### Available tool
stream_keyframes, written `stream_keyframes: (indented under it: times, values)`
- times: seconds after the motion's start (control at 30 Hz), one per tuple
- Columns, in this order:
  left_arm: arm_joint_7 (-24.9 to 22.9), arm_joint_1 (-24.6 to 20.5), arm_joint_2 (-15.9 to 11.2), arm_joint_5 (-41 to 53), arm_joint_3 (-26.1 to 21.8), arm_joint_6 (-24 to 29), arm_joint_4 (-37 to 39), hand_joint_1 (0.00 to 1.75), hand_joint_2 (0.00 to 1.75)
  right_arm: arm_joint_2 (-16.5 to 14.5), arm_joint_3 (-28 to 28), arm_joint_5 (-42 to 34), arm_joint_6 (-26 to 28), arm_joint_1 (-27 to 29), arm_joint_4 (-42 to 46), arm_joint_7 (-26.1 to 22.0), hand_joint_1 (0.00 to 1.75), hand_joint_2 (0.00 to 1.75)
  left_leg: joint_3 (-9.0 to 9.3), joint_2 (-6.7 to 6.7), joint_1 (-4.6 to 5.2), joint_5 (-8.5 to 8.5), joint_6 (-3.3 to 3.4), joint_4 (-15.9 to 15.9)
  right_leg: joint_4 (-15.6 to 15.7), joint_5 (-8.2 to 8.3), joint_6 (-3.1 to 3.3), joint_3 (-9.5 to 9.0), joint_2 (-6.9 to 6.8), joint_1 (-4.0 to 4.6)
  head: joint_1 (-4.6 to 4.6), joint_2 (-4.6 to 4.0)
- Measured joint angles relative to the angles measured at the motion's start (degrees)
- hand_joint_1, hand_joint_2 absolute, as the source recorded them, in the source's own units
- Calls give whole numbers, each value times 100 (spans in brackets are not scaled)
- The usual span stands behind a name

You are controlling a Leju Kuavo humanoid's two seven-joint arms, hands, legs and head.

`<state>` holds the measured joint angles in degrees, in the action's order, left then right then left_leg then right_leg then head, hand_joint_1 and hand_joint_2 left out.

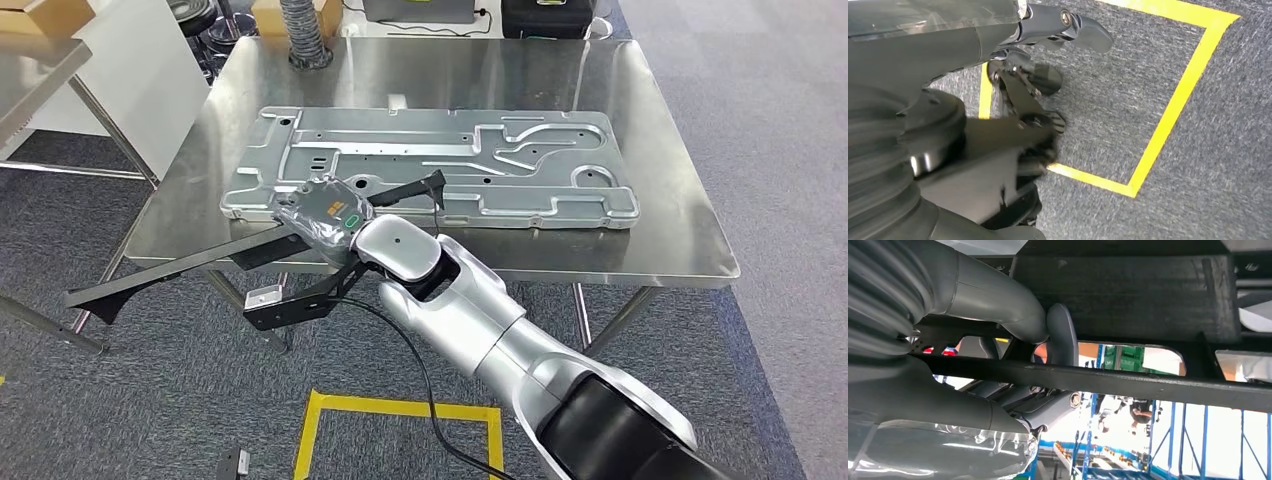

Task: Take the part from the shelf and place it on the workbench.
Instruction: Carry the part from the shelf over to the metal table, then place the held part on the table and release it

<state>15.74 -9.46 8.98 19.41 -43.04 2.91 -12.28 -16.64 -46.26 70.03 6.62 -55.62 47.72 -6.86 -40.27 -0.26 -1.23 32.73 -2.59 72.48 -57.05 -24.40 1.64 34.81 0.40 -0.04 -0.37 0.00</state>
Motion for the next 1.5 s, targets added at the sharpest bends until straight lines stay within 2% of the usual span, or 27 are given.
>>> stream_keyframes:
  times: [0.03,0.07,0.13,0.2,0.3,0.37,0.4,0.47,0.5,0.53,0.57,0.6,0.63,0.7,0.73,0.83,0.9,1.0,1.03,1.07,1.1,1.17,1.23,1.33,1.4,1.43,1.5]
  values:
    - [-2,3,0,-1,0,1,0,0,175,16,25,5,2,4,-20,26,175,175,-121,0,0,-22,-6,160,-5,-16,2,-14,5,5,1,0]
    - [-4,4,0,-1,0,3,-1,0,175,35,59,12,5,4,-41,52,175,175,-132,0,0,-158,-3,92,-12,-34,-2,-34,12,7,-1,0]
    - [-3,2,-1,-4,0,5,-1,0,175,78,148,34,20,-10,-81,80,175,175,138,2,1,-626,28,-623,-30,-87,-27,-91,22,9,1,0]
    - [3,-5,-2,-9,0,5,-1,0,175,123,246,68,56,-36,-122,93,175,175,416,1,23,-878,82,-1256,-58,-129,-69,-106,29,30,3,0]
    - [12,-11,-1,-14,-1,2,0,0,175,203,412,121,89,-65,-191,152,175,175,483,-14,40,-844,180,-1415,-66,-147,-145,-82,29,46,7,0]
    - [14,-8,1,-22,-3,0,-1,0,175,265,552,149,102,-93,-239,170,175,175,510,-16,16,-849,239,-1450,-197,-247,-208,-35,20,39,14,0]
    - [16,-13,2,-26,-5,-3,-1,0,175,298,628,165,114,-119,-266,170,175,175,525,-13,3,-851,267,-1467,-422,-370,-239,71,17,32,18,0]
    - [20,-20,2,-26,-6,-16,-2,0,175,373,767,190,142,-167,-333,171,175,175,537,-10,2,-840,303,-1471,-1175,-694,-283,460,12,6,29,0]
    - [22,-19,2,-26,-7,-23,-1,0,175,415,831,201,155,-180,-379,171,175,175,543,-11,3,-832,311,-1469,-1549,-807,-299,671,9,-8,28,0]
    - [22,-14,2,-26,-9,-29,-1,0,175,456,891,209,161,-186,-434,171,175,175,553,-15,3,-821,315,-1464,-1758,-817,-307,810,5,-20,29,0]
    - [19,-8,2,-26,-11,-33,0,0,175,493,949,216,164,-191,-490,170,175,175,566,-20,3,-807,314,-1457,-1745,-714,-308,843,1,-29,30,0]
    - [9,-4,2,-26,-14,-36,0,0,175,523,1005,224,168,-203,-546,165,175,175,584,-26,3,-788,307,-1446,-1490,-508,-300,760,-4,-36,30,0]
    - [-5,0,2,-22,-16,-36,0,0,175,545,1060,231,172,-223,-596,158,175,175,601,-31,3,-765,294,-1436,-1070,-253,-282,591,-7,-38,30,-1]
    - [-32,1,2,-10,-17,-36,0,0,175,572,1155,243,183,-278,-692,140,175,175,618,-33,21,-723,252,-1419,-350,51,-240,279,-10,-18,28,-1]
    - [-33,2,1,-5,-17,-41,0,0,175,581,1197,254,189,-300,-754,132,175,175,620,-32,30,-711,226,-1419,-180,91,-221,207,-8,-4,26,-1]
    - [-20,8,-4,-8,-25,-44,-1,0,175,605,1308,307,204,-323,-994,119,175,175,650,-29,39,-687,136,-1449,-92,74,-146,163,-6,-2,25,0]
    - [-20,9,-10,-10,-30,-13,-2,0,175,609,1366,331,225,-340,-1132,124,175,175,600,-14,38,-557,76,-1266,-34,74,-83,97,-11,-34,10,-1]
    - [-16,9,-24,-14,-34,8,-2,0,175,607,1421,337,269,-369,-1319,126,175,175,69,-2,30,-85,15,-170,-15,45,-24,38,-15,-21,-11,-1]
    - [-8,11,-29,-19,-38,5,-2,0,175,607,1437,337,273,-370,-1382,124,175,175,-114,-2,30,-4,7,150,-16,34,-14,26,-13,-10,-11,0]
    - [2,12,-33,-25,-44,2,-2,0,175,607,1454,337,275,-370,-1447,122,175,175,-205,-2,30,-43,10,261,-18,21,-9,12,-10,1,-11,0]
    - [12,12,-35,-32,-53,-1,-2,0,175,607,1467,339,280,-371,-1501,121,175,175,-177,-2,30,-197,23,130,-21,7,-9,-7,-6,10,-11,0]
    - [28,10,-42,-43,-80,-1,-2,0,175,605,1488,347,307,-382,-1584,121,175,175,139,-1,38,-662,84,-645,-28,-35,-21,-60,3,28,-10,0]
    - [38,7,-48,-58,-111,-1,-2,0,175,604,1516,356,360,-406,-1652,134,175,175,431,1,64,-894,150,-1285,-45,-69,-56,-78,12,54,-9,-1]
    - [43,17,-48,-79,-133,-1,-2,0,175,606,1571,384,409,-433,-1745,172,175,175,509,-2,77,-870,222,-1456,-49,-90,-135,-62,7,64,-6,0]
    - [34,26,-38,-80,-138,-1,-2,0,175,610,1611,409,438,-456,-1795,216,175,175,547,-2,49,-883,279,-1509,-191,-202,-200,-7,-1,58,8,-1]
    - [23,26,-32,-80,-138,-1,-2,0,175,613,1628,418,459,-473,-1815,241,175,175,566,0,33,-888,305,-1531,-420,-331,-232,103,-3,50,18,-1]
    - [-5,33,-23,-77,-138,3,-2,0,175,627,1657,437,497,-492,-1855,276,175,175,573,1,34,-876,337,-1533,-1195,-660,-289,506,-4,11,36,-1]
